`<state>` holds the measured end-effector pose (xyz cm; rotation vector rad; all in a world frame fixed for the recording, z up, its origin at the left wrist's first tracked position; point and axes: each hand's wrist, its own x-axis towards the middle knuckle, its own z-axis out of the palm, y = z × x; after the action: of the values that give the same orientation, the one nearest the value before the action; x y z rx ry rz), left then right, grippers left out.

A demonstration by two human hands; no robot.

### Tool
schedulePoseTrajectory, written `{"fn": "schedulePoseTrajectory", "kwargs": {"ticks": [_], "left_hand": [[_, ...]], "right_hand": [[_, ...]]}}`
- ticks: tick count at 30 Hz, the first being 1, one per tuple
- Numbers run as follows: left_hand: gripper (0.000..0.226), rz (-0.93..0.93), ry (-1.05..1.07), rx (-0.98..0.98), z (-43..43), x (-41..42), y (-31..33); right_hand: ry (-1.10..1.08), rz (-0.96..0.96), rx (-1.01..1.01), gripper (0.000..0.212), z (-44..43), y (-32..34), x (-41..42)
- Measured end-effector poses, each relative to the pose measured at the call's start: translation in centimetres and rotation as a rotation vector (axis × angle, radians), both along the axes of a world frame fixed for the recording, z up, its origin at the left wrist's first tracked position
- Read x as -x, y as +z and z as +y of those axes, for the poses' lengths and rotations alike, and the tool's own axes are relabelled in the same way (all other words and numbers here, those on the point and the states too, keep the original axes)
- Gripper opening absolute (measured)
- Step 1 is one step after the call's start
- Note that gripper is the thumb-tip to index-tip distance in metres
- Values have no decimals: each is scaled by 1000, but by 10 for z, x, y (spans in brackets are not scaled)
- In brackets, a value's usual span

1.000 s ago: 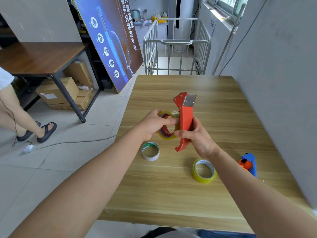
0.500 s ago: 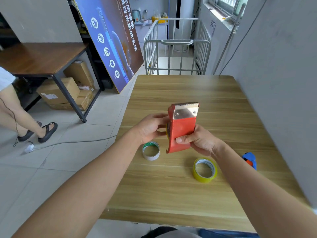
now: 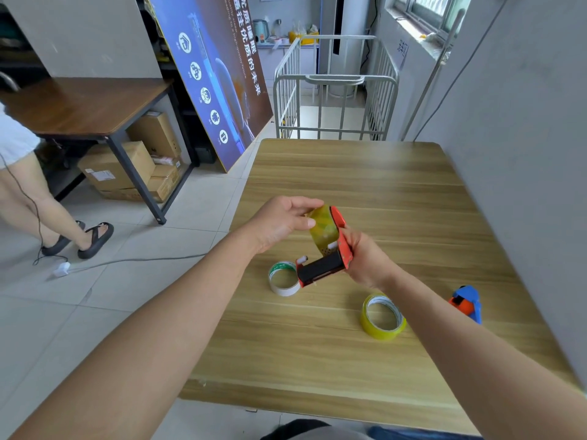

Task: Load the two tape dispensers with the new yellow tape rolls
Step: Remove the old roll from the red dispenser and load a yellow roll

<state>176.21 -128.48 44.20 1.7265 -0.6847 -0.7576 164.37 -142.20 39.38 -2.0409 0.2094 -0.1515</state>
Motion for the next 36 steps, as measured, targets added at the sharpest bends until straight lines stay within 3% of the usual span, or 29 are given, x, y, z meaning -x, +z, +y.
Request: {"fn": "schedulePoseTrajectory", "kwargs": {"ticks": [4, 11, 14, 18, 21, 24, 27, 33, 36], "left_hand": [[42, -125, 31, 36, -1, 3, 1], [27, -353, 33, 65, -4, 12, 1], [13, -448, 48, 36, -6, 13, 0], [13, -522, 59, -53, -11, 15, 0], [26, -424, 136, -90, -11, 14, -1], [52, 15, 184, -92, -6, 11, -2], [54, 314, 204, -6, -5, 12, -2], [34, 466, 263, -14, -6, 5, -2], [32, 368, 274, -68, -5, 4, -3]], "right_hand": [[-21, -67, 120, 54, 0, -5, -1], [-81, -94, 111, 54, 2, -9, -2], [-88, -107, 120, 54, 4, -8, -3], [-100, -106, 103, 56, 5, -9, -2], [-116, -59, 8, 55, 3, -9, -3], [-94, -17, -54, 54, 1, -9, -4], [-58, 7, -65, 55, 3, -7, -5], [19, 47, -147, 50, 5, -7, -7], [25, 51, -142, 51, 6, -8, -6]]}}
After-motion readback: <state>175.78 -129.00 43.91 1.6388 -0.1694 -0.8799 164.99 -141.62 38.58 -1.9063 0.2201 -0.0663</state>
